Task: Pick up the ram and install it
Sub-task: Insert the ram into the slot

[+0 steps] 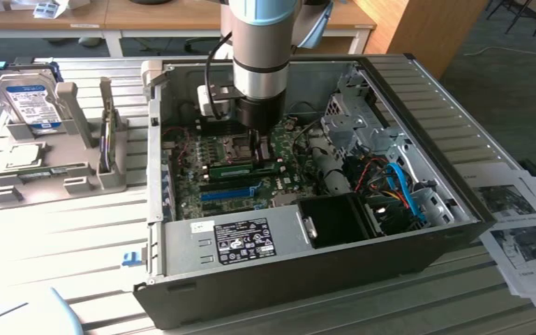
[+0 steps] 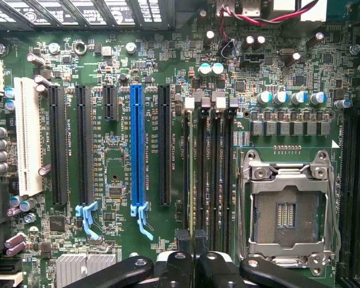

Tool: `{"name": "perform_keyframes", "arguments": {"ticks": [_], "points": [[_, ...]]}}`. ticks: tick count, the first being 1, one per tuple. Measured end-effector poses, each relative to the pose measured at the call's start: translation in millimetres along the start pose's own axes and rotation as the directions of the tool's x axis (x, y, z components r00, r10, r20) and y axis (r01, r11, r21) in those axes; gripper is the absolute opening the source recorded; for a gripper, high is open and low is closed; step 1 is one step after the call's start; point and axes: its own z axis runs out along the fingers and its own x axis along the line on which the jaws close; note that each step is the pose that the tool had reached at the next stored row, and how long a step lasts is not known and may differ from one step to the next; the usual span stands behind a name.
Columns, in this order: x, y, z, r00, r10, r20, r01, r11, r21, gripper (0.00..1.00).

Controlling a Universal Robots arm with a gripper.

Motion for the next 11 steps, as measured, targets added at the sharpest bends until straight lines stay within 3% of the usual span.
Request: {"name": "perform_keyframes", "arguments": {"ticks": [5, 6, 11], "points": [[0.0, 0.0, 0.0, 1.0000, 0.000, 0.0001, 0.000, 1.0000, 0.0000, 0.12], [0.0, 0.0, 0.0, 1.0000, 0.000, 0.0001, 0.000, 1.0000, 0.0001, 0.18], [0.0, 0.0, 0.0, 1.0000, 0.000, 0.0000, 0.000, 1.0000, 0.0000, 0.18]]}}
